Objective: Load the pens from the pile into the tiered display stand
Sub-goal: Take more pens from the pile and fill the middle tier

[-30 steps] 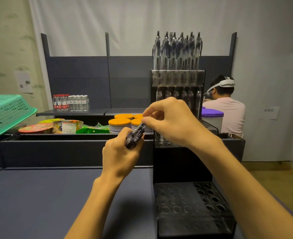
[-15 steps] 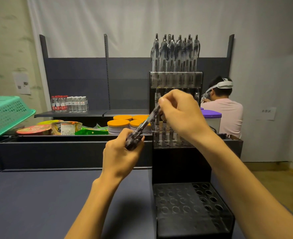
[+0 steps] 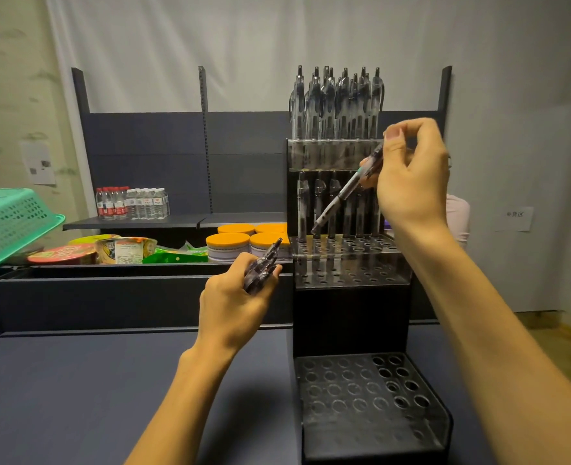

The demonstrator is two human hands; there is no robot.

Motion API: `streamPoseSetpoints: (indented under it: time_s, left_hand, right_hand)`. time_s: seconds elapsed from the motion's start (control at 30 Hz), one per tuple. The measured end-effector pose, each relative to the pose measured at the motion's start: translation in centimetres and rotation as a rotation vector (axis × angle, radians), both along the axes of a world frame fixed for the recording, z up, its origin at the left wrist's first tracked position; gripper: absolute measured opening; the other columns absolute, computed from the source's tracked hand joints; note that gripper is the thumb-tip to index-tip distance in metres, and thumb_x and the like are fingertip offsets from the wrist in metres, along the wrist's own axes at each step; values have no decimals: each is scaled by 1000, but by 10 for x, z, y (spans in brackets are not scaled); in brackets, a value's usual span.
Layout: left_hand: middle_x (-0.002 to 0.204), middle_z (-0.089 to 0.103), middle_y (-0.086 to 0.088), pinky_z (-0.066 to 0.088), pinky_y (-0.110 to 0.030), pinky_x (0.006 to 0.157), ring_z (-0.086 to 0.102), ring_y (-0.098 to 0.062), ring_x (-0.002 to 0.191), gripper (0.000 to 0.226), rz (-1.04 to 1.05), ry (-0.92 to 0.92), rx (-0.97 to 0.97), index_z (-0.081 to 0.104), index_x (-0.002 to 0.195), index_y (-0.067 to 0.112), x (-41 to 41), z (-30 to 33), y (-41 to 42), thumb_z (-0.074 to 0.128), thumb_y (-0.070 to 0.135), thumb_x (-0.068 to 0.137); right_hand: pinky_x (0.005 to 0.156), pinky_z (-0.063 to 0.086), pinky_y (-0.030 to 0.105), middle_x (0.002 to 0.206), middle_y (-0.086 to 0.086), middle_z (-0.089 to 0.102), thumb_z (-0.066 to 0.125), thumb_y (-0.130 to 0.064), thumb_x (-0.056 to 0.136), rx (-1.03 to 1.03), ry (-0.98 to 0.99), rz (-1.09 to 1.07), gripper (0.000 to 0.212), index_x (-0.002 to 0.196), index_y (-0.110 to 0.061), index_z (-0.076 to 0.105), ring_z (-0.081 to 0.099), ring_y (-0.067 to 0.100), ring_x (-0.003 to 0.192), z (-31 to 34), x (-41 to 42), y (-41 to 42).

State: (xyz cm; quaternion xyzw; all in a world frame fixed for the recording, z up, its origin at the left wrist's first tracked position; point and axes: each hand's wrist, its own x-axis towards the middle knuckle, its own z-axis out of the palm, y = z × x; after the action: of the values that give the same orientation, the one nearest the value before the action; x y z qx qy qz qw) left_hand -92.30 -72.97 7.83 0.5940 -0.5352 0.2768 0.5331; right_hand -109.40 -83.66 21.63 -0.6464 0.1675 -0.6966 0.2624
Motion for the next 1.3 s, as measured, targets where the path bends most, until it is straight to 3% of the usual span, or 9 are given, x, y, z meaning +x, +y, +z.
streamPoseSetpoints:
  time_s: [0.13, 0.27, 0.4, 0.53, 0.6, 0.73, 1.03, 1.17, 1.3]
  left_hand:
    - [64, 52, 22, 34, -12, 45, 55, -8, 50, 21, 0, 7, 24, 60, 88, 17, -1, 1, 0, 61, 38, 84]
    - [64, 52, 21, 35, -18, 44, 54, -10, 50, 21, 2, 1, 24, 59, 87, 17, 0, 0, 0, 62, 37, 84]
    - [65, 55, 16, 37, -21, 43, 55, -11, 51, 23, 4, -1, 7, 60, 86, 15, 1, 0, 0, 64, 38, 85]
    - [66, 58, 12, 44, -30, 42, 56, -11, 52, 24, 10, -5, 2, 59, 86, 17, 3, -1, -1, 62, 41, 85]
    - [65, 58, 12, 45, -33, 42, 56, -11, 52, 23, 20, -7, -2, 58, 86, 18, 3, -1, -1, 62, 40, 84]
    - [66, 60, 10, 46, -36, 42, 57, -14, 52, 24, 9, -4, 2, 59, 87, 18, 5, -2, -2, 61, 42, 85]
    - [64, 58, 11, 46, -36, 42, 56, -13, 51, 22, -1, -20, -13, 57, 86, 19, 3, 0, -2, 61, 41, 86]
    - [64, 57, 11, 44, -35, 41, 55, -11, 51, 22, -9, -37, -26, 58, 87, 17, 0, 0, -2, 61, 40, 86]
    - [64, 54, 12, 41, -30, 39, 53, -13, 49, 29, 11, -51, -54, 58, 91, 17, -1, 1, -3, 58, 46, 87]
  right_hand:
    - [68, 59, 39, 82, -2, 62, 43, -25, 103, -63, 102, -85, 14, 104, -14, 51, 67, 18, 74, 3, 4, 1]
    - [68, 56, 42, 80, -4, 61, 44, -28, 102, -105, 220, -124, 19, 107, -12, 54, 65, 16, 73, 2, 11, 4]
    - [63, 46, 24, 72, -12, 58, 49, -31, 100, -130, 317, -129, 18, 106, -18, 61, 56, 3, 65, 4, 15, 8]
    - [67, 45, 16, 85, -7, 69, 62, -34, 93, -142, 425, -164, 19, 100, -21, 73, 60, 5, 76, 9, 19, 12]
    - [71, 47, 19, 87, -6, 69, 65, -33, 91, -134, 430, -143, 19, 104, -20, 71, 61, 6, 79, 7, 23, 12]
    - [61, 36, 17, 82, -8, 65, 64, -33, 92, -169, 444, -205, 16, 104, -23, 67, 58, 8, 76, 4, 27, 13]
    - [83, 47, 27, 103, 1, 72, 63, -32, 92, -200, 596, -251, 26, 116, -22, 68, 65, 16, 94, -3, 24, 13]
    - [79, 44, 24, 93, -1, 69, 66, -30, 90, -197, 571, -233, 32, 121, -22, 62, 59, 11, 83, -11, 22, 13]
    - [77, 52, 28, 79, -7, 65, 68, -29, 89, -200, 507, -149, 18, 105, -21, 64, 62, 9, 76, -19, 20, 21]
